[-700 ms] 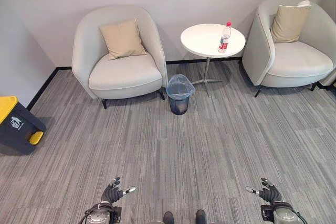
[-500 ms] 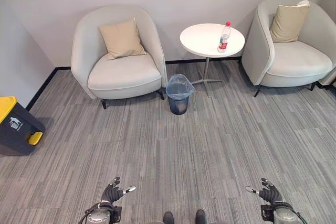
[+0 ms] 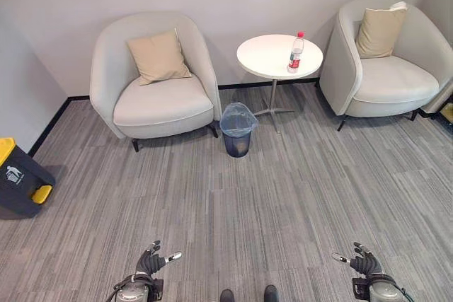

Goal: Gather garbage on tea table into small bin, then transfer packed bag to large trash can.

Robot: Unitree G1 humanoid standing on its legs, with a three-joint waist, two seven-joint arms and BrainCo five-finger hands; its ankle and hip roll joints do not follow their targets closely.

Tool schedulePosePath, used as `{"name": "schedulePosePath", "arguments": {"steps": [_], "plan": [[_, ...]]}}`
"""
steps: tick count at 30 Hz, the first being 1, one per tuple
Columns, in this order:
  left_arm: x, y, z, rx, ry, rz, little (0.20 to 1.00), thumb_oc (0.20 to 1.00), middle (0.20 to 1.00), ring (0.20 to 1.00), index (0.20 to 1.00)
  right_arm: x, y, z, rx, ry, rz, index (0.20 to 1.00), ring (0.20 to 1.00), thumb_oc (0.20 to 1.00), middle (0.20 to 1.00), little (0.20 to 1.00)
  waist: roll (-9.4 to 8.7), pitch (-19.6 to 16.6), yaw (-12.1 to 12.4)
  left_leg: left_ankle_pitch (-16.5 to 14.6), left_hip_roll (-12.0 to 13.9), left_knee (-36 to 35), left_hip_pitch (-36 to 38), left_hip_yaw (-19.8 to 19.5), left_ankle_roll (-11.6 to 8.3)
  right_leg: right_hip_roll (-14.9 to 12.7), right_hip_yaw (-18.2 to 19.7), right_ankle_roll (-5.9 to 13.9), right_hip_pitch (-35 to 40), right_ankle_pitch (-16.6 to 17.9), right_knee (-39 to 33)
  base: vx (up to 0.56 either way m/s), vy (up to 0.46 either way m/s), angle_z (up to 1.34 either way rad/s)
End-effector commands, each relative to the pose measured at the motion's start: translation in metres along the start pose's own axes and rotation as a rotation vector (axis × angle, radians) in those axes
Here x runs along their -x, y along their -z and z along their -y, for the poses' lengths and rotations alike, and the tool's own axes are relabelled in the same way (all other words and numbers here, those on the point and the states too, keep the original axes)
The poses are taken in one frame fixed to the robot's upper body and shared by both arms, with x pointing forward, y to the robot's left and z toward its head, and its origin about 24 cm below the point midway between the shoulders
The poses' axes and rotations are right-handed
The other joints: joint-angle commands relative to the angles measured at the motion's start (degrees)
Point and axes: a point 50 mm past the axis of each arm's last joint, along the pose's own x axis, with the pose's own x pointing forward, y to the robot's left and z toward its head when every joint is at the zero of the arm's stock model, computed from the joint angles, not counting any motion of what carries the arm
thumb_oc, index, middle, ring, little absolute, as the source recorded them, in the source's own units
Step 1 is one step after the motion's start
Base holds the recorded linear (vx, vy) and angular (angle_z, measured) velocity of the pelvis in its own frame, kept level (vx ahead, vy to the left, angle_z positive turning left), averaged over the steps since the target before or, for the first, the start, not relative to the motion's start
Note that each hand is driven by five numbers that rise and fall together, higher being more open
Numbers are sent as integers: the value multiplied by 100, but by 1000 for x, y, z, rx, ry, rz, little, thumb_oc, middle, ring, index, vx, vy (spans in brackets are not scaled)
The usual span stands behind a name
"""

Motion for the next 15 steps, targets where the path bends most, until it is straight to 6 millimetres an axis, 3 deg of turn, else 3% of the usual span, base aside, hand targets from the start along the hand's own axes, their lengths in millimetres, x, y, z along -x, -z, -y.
{"name": "schedulePosePath", "arguments": {"steps": [1,6,8,10,15], "plan": [[-6,-28,-13,41,-52,106,1000,1000,1000,1000,1000,-10,-28,4,-67,47,71,1000,1000,1000,1000,1000,-170,138,-2,-821,-168,680,-203,-137,-36,-361,98,604,156,-725,501,-20,52,-19],[-6,-33,-16,54,-61,129,1000,1000,1000,1000,1000,-12,-40,2,-69,47,108,1000,1000,1000,1000,1000,-196,227,47,-927,-249,900,-471,-121,39,-387,247,689,-217,-707,812,-11,96,-26],[-7,-36,-17,55,-67,139,1000,1000,1000,1000,1000,-13,-48,0,-60,38,128,1000,1000,1000,1000,1000,-175,330,47,-1000,-244,958,-496,-65,99,-380,271,778,-500,-731,1284,11,93,-26],[-7,-39,-18,63,-80,150,1000,1000,1000,1000,1000,-14,-58,-3,-40,26,164,1000,1000,1000,1000,1000,-158,452,61,-1097,-218,966,-383,59,123,-448,47,833,-892,-651,1608,82,46,-42],[-8,-42,-19,78,-87,160,1000,1000,1000,1000,1000,-14,-70,-4,-15,18,206,1000,1000,1000,1000,1000,-156,591,23,-1228,-208,852,-11,132,75,-651,-571,838,-1247,-232,966,125,-66,-36]]}}
